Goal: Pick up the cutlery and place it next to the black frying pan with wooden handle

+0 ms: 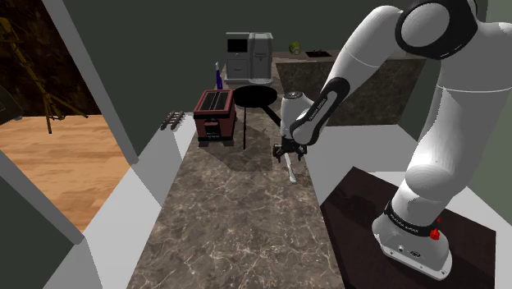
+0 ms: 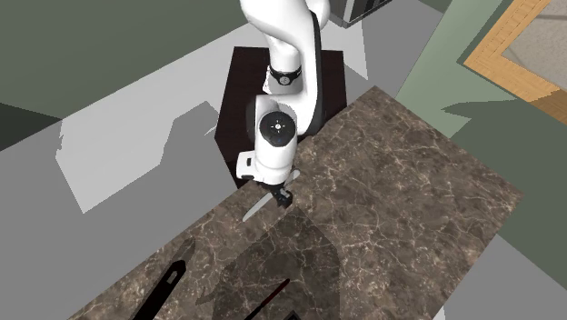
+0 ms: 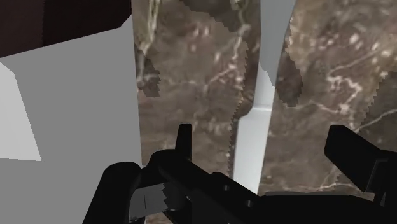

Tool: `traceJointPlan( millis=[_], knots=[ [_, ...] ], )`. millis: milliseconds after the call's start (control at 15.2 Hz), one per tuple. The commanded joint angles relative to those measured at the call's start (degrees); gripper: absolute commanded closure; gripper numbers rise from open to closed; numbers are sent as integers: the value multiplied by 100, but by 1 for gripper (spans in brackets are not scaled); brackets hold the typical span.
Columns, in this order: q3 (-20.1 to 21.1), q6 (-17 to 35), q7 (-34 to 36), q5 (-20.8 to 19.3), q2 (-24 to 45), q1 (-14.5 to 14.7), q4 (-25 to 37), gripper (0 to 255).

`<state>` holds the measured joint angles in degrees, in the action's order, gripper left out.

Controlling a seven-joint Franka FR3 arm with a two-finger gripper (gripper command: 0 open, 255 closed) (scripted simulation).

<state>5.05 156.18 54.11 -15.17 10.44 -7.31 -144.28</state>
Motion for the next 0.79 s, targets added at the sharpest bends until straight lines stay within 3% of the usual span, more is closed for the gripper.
traceJointPlan(
  millis=[0, 594, 660, 726],
  knots=[
    [-51, 157, 83, -110, 173, 17, 16, 0],
    [-69, 197, 104, -138, 222, 25, 25, 0],
    [-69, 197, 104, -138, 222, 25, 25, 255],
    [-69, 197, 104, -138, 222, 25, 25, 255]
  ],
)
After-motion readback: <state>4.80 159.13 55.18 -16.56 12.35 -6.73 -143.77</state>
